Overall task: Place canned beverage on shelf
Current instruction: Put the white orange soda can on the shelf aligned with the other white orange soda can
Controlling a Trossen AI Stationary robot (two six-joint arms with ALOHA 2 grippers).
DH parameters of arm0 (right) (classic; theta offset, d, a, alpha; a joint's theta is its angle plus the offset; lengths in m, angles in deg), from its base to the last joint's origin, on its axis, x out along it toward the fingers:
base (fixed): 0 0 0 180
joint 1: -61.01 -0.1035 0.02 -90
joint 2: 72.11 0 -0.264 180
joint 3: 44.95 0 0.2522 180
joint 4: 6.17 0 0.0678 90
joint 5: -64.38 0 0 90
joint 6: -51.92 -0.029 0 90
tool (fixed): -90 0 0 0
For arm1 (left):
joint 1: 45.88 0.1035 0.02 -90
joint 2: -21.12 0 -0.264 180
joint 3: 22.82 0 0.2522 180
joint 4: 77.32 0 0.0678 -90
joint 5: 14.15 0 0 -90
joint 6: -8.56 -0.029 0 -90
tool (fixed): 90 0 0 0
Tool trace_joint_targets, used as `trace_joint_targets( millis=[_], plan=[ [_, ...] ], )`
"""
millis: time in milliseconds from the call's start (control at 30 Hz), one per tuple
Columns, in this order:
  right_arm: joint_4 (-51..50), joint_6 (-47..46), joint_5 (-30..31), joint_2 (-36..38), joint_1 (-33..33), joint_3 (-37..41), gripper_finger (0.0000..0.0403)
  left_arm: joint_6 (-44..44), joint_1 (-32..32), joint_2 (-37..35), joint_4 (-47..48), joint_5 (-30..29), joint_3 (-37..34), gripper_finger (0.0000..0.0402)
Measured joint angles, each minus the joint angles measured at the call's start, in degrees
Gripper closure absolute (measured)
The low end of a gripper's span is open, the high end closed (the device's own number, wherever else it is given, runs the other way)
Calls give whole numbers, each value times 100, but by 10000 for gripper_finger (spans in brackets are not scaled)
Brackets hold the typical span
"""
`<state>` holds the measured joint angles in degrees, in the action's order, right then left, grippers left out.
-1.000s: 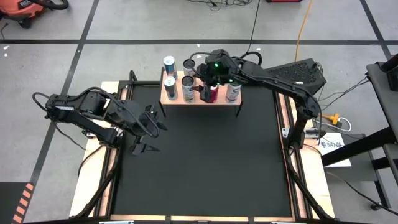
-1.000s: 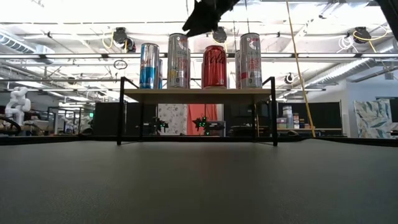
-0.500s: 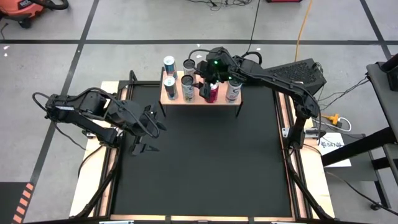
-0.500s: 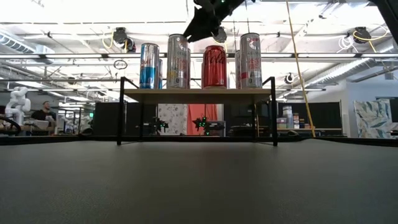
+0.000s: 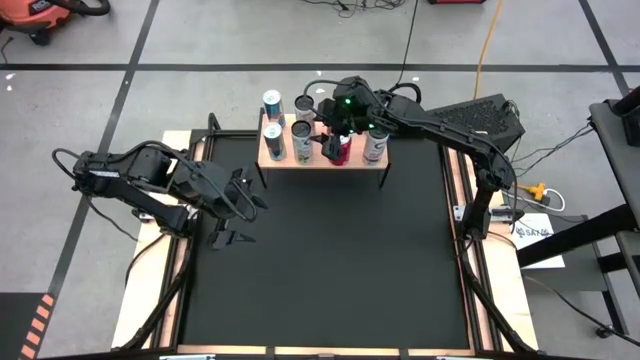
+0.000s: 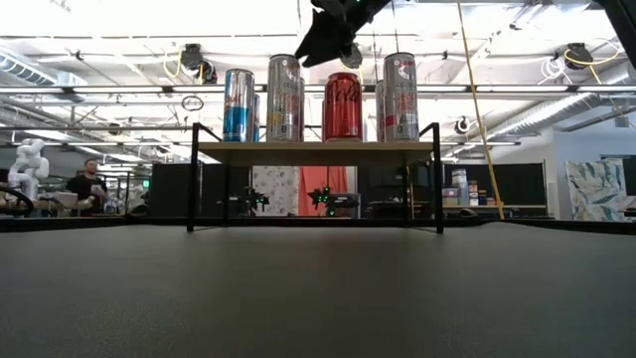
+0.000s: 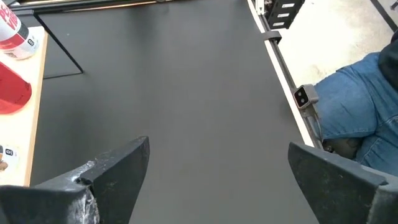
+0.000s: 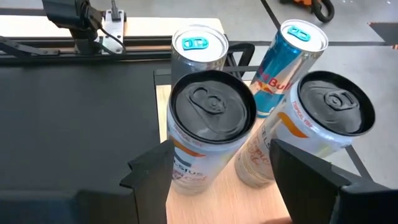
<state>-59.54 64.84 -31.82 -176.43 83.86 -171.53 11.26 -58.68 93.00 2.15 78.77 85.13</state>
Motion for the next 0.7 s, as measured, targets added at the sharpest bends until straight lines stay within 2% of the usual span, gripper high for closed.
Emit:
trace_joint_targets(
  millis=[533, 700],
  plan=[
    [119, -4, 0, 1, -23, 0, 156, -4, 0, 0, 109, -42, 0, 14],
    [-247, -17, -2, 5, -98, -115, 156, -4, 0, 0, 109, -42, 0, 14]
  ],
)
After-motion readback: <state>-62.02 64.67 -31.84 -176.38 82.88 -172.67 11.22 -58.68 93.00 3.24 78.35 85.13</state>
